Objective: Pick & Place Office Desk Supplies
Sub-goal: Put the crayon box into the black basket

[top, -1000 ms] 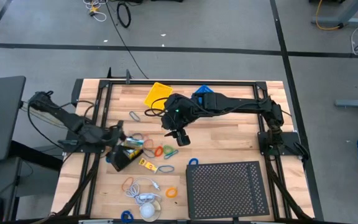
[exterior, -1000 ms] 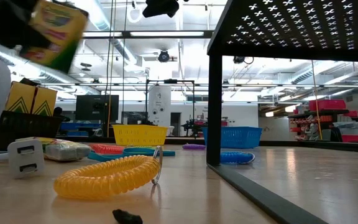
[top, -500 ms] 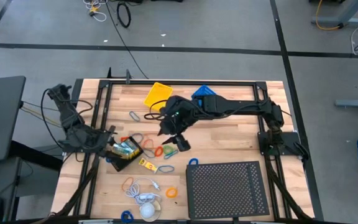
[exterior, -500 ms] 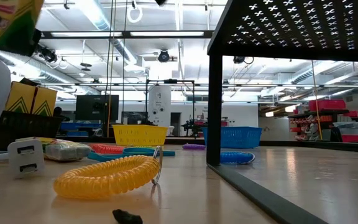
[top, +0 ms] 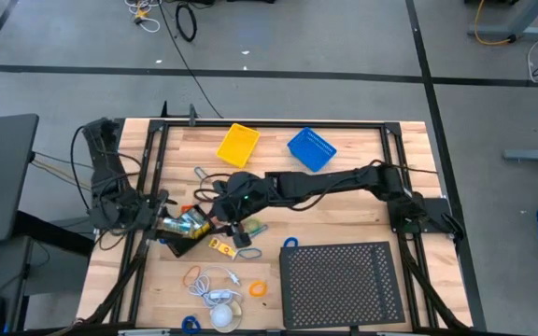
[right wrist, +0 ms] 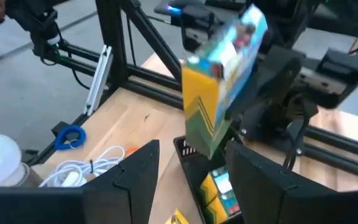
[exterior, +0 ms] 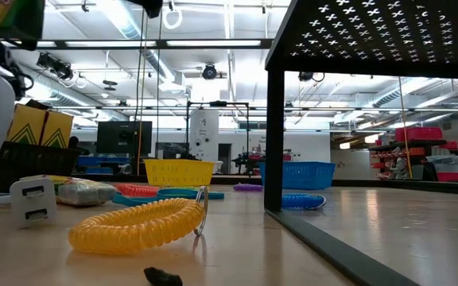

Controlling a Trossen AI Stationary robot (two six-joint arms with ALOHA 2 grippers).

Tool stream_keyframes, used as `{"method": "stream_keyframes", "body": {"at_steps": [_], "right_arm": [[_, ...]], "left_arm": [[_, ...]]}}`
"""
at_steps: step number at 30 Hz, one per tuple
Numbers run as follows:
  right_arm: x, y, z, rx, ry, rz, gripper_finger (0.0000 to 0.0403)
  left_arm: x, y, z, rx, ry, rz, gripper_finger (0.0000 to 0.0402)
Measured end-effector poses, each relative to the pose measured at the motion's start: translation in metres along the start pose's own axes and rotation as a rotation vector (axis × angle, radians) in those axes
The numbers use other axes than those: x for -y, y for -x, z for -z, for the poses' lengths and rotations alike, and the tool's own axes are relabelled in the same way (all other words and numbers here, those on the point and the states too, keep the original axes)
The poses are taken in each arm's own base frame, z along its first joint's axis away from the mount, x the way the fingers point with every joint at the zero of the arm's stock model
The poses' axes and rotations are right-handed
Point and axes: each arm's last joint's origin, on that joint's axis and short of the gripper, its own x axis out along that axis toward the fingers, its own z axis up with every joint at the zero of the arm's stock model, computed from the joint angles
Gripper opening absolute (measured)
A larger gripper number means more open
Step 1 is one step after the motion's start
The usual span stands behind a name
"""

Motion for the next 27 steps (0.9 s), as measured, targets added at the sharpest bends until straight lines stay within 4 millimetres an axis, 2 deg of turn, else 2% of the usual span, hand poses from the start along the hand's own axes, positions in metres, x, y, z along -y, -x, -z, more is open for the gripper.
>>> {"method": "stream_keyframes", "body": {"at_steps": [10, 18, 27], "right_arm": [[0.006, -0.012, -0.008, 0.183, -0.026, 0.018, 0.0195], [0.022, -0.042, 0.017, 0.253, -0.089, 0.016, 0.0195], [0.027, -0.043, 0.016, 0.305, -0.065, 0.020, 0.0195]], "left_arm": [[0.016, 0.014, 0.005, 0.066, -0.047, -0.089, 0.0107], [0.023, 0.012, 0.007, 0.094, -0.050, -0.178, 0.0107], [0.022, 0.007, 0.007, 0.088, -0.047, -0.216, 0.0107]]}}
